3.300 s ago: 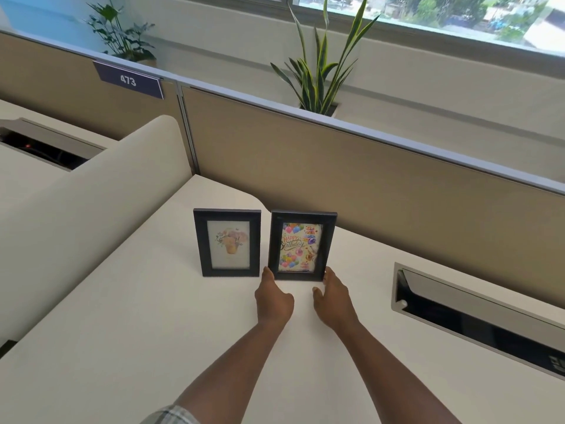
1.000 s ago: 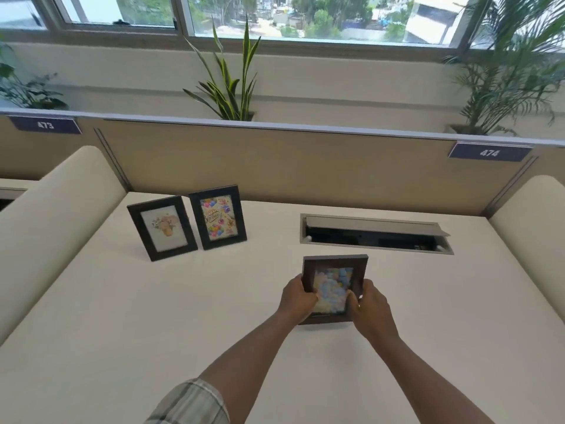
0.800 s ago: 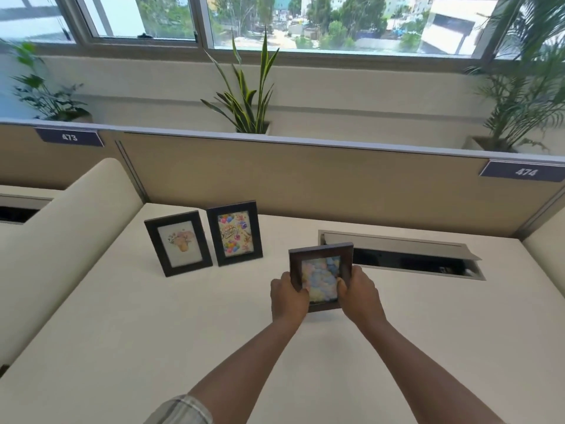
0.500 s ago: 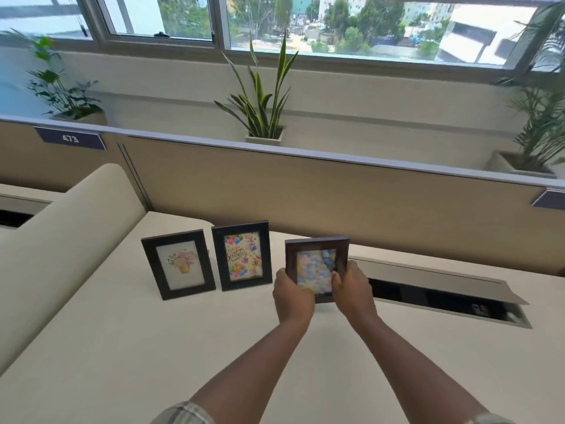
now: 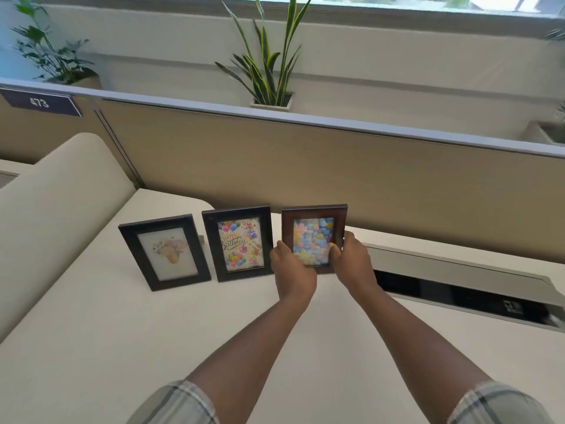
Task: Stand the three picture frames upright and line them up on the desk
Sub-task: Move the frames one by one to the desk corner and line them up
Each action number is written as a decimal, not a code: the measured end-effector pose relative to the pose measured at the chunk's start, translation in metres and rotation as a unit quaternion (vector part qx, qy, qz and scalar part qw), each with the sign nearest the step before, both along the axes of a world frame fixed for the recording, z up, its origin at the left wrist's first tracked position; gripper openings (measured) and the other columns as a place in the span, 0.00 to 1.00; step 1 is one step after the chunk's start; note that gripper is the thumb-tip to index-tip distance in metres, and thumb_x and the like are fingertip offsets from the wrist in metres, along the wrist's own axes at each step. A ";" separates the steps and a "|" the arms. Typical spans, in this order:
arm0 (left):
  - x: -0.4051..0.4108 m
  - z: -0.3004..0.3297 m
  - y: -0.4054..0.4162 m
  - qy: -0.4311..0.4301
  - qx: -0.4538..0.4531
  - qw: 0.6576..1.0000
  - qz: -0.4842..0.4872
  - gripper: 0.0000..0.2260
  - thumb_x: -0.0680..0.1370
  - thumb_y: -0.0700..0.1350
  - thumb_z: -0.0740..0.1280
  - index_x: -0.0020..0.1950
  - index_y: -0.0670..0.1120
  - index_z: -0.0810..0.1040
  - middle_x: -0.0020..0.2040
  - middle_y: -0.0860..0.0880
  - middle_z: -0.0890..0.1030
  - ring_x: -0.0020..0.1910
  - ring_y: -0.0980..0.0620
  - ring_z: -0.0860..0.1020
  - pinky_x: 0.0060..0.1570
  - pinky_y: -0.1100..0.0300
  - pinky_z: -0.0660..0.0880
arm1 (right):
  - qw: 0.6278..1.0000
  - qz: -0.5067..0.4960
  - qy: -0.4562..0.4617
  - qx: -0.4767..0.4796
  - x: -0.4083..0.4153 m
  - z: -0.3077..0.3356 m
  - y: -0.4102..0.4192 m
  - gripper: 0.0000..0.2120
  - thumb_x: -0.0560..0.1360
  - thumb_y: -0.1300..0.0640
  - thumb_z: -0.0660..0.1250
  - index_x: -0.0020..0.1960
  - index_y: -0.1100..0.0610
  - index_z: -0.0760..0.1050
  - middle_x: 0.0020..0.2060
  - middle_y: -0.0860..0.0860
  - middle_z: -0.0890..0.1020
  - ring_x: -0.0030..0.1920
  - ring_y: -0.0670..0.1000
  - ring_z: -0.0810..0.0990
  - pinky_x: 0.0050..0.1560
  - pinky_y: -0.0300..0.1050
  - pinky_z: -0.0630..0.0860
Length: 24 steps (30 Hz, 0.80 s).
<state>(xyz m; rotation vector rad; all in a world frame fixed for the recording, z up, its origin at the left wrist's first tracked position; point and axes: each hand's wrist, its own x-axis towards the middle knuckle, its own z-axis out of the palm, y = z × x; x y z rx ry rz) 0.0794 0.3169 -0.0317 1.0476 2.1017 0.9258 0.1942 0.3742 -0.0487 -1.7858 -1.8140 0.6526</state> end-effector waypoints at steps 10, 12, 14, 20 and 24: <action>0.007 -0.044 -0.027 -0.044 -0.050 0.998 -0.007 0.38 0.74 0.36 0.70 0.79 0.44 0.53 0.77 0.45 0.63 0.75 0.45 0.64 0.70 0.53 0.69 | 0.995 0.020 -0.011 -0.101 0.001 -0.036 -0.026 0.16 0.78 0.58 0.63 0.66 0.55 0.67 0.58 0.54 0.81 0.57 0.57 0.81 0.53 0.54 0.81; 0.006 -0.045 -0.026 -0.043 -0.052 0.998 -0.006 0.38 0.73 0.36 0.70 0.78 0.44 0.53 0.77 0.45 0.64 0.75 0.45 0.64 0.70 0.53 0.69 | 0.994 0.026 -0.011 -0.110 0.001 -0.039 -0.024 0.17 0.78 0.59 0.63 0.65 0.55 0.66 0.59 0.54 0.81 0.57 0.57 0.81 0.53 0.53 0.80; 0.005 -0.045 -0.025 -0.041 -0.055 0.998 -0.005 0.39 0.73 0.36 0.70 0.79 0.44 0.53 0.77 0.46 0.63 0.75 0.45 0.64 0.70 0.54 0.69 | 0.994 0.028 -0.004 -0.110 0.000 -0.040 -0.020 0.17 0.78 0.59 0.63 0.65 0.54 0.66 0.59 0.53 0.80 0.57 0.56 0.80 0.52 0.51 0.80; 0.004 -0.049 -0.025 -0.030 -0.068 0.997 -0.006 0.40 0.73 0.37 0.71 0.79 0.45 0.51 0.78 0.46 0.60 0.77 0.45 0.61 0.70 0.56 0.66 | 0.994 0.013 0.000 -0.107 -0.002 -0.044 -0.020 0.18 0.78 0.59 0.64 0.66 0.54 0.66 0.61 0.53 0.80 0.59 0.56 0.80 0.53 0.51 0.80; 0.005 -0.049 -0.025 -0.036 -0.066 0.997 -0.003 0.40 0.73 0.37 0.71 0.79 0.45 0.51 0.78 0.46 0.61 0.77 0.45 0.61 0.70 0.55 0.66 | 0.994 0.012 -0.005 -0.112 -0.002 -0.045 -0.019 0.19 0.78 0.60 0.64 0.67 0.54 0.65 0.60 0.53 0.80 0.58 0.56 0.80 0.52 0.50 0.80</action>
